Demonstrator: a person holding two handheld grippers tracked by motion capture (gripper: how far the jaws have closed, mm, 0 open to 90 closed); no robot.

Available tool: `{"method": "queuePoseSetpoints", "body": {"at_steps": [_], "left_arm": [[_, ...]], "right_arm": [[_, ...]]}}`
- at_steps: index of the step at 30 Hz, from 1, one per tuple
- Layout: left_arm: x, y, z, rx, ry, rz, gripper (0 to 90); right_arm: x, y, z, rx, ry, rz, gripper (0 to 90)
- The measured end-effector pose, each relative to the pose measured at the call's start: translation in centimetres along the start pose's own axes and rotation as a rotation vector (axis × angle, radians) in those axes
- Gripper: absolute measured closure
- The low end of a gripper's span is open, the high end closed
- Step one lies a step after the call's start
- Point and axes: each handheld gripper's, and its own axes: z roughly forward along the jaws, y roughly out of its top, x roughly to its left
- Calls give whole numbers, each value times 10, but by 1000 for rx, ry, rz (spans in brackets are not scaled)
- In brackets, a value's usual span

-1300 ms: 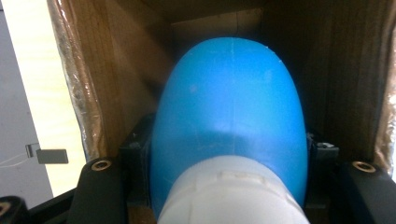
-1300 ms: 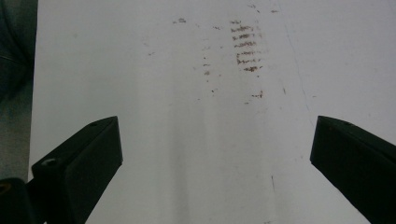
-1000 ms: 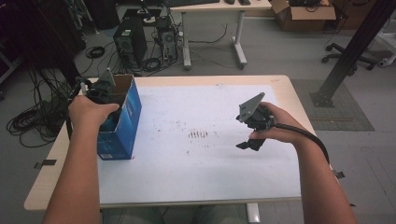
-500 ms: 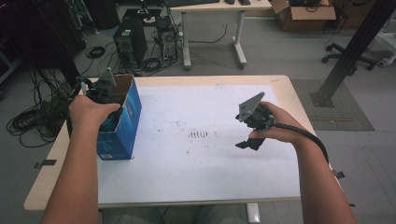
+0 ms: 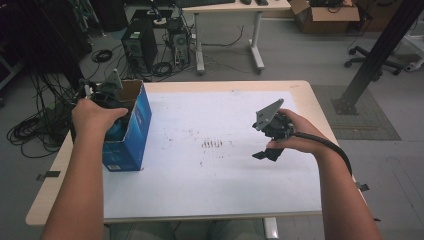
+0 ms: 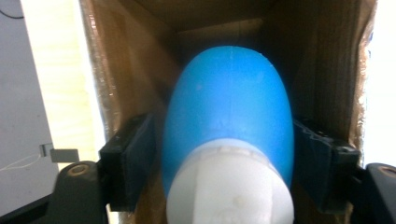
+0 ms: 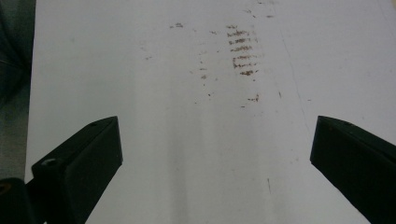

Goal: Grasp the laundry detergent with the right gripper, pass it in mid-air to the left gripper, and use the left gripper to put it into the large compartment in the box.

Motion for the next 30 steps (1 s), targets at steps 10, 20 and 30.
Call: {"method": "queuePoseSetpoints", "body": {"at_steps": [10,20,30], "left_arm": [[-2,0,-13,-26,17,5,256],[-3,-1,-21,-34,29,20,212],[-4,-2,-35,-77,38,60,183]], "right_arm": [[1,1,-3,-5,-5,2,22],[2,2,-6,-5,-6,1,22],[3,3,-9,-8,-11,-5,22]]}}
